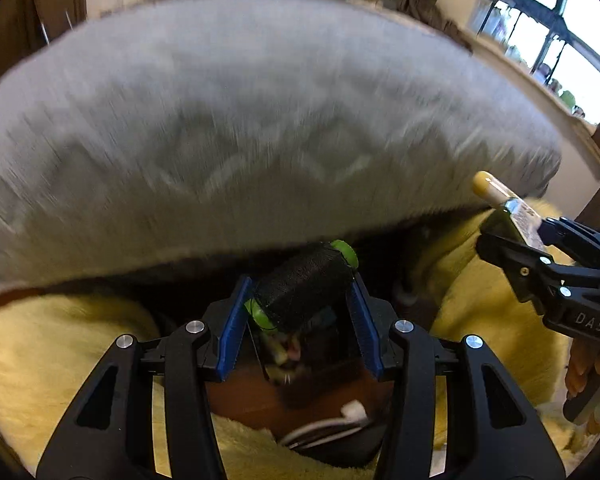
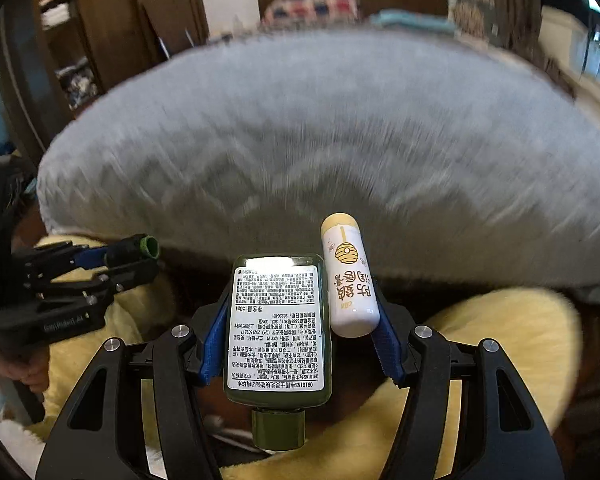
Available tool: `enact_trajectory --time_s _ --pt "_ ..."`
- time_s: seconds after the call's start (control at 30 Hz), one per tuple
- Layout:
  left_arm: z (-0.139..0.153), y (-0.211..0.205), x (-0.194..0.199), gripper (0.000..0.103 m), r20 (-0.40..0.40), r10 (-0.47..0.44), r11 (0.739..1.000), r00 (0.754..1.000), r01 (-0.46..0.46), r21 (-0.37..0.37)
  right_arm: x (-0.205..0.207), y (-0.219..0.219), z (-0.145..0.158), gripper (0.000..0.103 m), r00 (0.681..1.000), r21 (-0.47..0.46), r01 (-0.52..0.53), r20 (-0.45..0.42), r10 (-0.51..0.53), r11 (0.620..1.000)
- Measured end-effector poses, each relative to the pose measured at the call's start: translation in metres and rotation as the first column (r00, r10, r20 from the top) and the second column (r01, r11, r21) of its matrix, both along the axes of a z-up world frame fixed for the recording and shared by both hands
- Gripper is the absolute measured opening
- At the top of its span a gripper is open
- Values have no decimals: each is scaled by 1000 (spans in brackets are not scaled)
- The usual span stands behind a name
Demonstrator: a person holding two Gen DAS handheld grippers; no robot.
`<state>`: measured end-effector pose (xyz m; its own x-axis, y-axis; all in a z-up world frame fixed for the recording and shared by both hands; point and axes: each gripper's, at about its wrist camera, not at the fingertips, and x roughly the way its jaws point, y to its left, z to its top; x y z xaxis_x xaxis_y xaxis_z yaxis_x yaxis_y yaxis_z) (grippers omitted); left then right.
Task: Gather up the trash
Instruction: 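Carry the bottle, stick and spool below the bed edge, then open both tools to drop the items into the bin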
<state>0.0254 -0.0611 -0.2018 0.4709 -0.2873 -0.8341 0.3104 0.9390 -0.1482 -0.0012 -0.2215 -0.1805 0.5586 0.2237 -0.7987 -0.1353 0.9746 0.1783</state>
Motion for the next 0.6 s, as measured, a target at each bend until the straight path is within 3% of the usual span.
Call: enact_trajectory --time_s 0.2,0.3,0.6 --pt "-74 -4 21 46 -214 4 1000 977 -5 -4 31 -1 -70 62 981 74 29 -195 -14 997" --pt "-94 -2 31 46 -286 7 1000 958 -13 -19 43 -1 -86 62 970 101 31 -243 -6 994" --pt "-123 -4 48 46 -313 5 1000 950 1 17 60 8 -116 62 947 95 33 -322 -1 995"
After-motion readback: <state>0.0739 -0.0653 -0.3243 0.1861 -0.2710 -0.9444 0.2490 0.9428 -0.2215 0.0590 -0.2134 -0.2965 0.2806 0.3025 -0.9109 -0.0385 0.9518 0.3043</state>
